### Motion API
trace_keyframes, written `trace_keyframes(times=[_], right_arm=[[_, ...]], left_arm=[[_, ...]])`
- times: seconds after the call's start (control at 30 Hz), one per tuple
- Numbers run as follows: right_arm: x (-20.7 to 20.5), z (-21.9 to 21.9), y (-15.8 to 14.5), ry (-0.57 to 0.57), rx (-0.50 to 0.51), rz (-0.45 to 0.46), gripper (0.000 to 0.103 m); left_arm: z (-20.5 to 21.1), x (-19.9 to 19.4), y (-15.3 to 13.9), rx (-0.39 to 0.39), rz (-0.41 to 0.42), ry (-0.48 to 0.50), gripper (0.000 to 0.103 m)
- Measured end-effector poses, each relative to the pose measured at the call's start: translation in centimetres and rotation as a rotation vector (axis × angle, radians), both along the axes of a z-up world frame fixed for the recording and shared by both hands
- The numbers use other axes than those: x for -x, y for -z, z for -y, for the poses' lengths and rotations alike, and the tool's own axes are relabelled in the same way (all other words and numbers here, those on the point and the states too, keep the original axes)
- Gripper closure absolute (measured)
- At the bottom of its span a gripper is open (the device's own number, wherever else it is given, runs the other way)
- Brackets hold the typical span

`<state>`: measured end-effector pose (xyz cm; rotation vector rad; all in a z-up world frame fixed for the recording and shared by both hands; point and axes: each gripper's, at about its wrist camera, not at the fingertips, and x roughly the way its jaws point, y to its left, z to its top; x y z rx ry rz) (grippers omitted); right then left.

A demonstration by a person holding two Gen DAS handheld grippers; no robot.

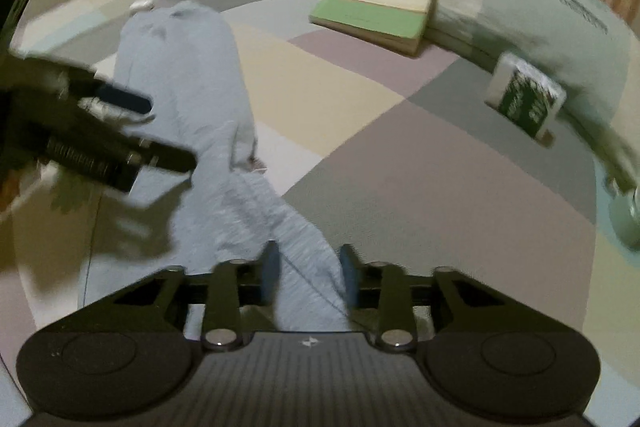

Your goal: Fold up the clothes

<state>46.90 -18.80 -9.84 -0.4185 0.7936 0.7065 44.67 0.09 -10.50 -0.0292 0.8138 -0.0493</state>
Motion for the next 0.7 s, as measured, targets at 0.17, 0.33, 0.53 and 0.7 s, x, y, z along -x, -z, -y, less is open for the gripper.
trace_keyframes(times=[0.17,0.33,0.53,0.7], right_arm=[[-0.8,0.1,-1.5,0.076,0.007,0.097,0.100],[-4.3,1.5,-2.3,0.258,-0.050,0.127,0.096],[-4.8,5.4,-4.0,0.339,-0.128,0.077,0.081],[-2.8,9.0,-4.8,0.360,-0.073,0.064,0.069]], left_arm=[[-0.1,0.1,-0.2,0.002,0.004,0.001,0.012],[0.0,0.0,-0.1,0.008,0.002,0.010,0.012],[0.0,0.1,-0.2,0.017,0.002,0.022,0.012],[0.4,0.2,-0.1,0.013,-0.002,0.042,0.012]])
